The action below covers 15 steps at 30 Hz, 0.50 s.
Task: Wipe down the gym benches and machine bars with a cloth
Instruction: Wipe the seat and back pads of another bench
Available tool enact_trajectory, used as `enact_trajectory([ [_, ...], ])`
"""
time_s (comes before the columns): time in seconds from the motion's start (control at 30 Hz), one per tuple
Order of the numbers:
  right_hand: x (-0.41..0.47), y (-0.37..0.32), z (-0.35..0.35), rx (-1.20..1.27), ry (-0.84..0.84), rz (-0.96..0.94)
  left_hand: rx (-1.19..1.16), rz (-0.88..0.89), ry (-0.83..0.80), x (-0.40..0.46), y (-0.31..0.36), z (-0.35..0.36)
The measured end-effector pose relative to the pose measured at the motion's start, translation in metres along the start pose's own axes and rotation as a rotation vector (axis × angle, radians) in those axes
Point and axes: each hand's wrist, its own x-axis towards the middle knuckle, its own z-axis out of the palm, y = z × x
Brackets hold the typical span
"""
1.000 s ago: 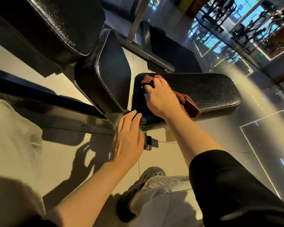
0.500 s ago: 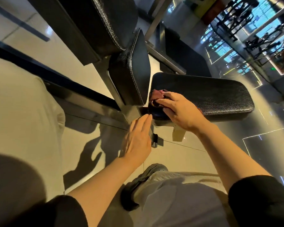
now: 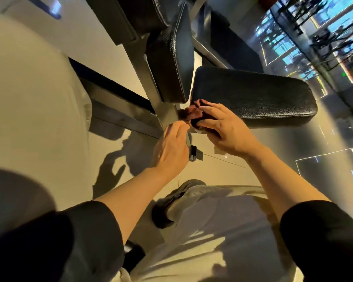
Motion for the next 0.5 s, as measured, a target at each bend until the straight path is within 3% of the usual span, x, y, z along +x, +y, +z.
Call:
enact_trajectory([
  [0.13, 0.003, -0.017, 0.025, -0.074, 0.050, 0.091, -0.019, -0.048, 0.060, 0.003, 0.000, 0.002],
  [0.3, -0.014, -0.001, 0.022, -0.222, -0.002, -0.059, 0.046, 0.022, 0.018, 0.007, 0.000, 0.005],
  [0.37, -0.035, 0.014, 0.011, -0.198, 0.035, 0.079, 0.049, 0.028, -0.005, 0.009, 0.002, 0.008],
  [0.43, -0.048, 0.024, 0.005, -0.141, 0.191, 0.301, 0.056, 0.053, -0.006, 0.011, 0.001, 0.010],
  [0.5, -0.044, 0.021, 0.006, -0.078, 0.321, 0.372, 0.069, 0.078, -0.003, 0.012, -0.001, 0.012],
])
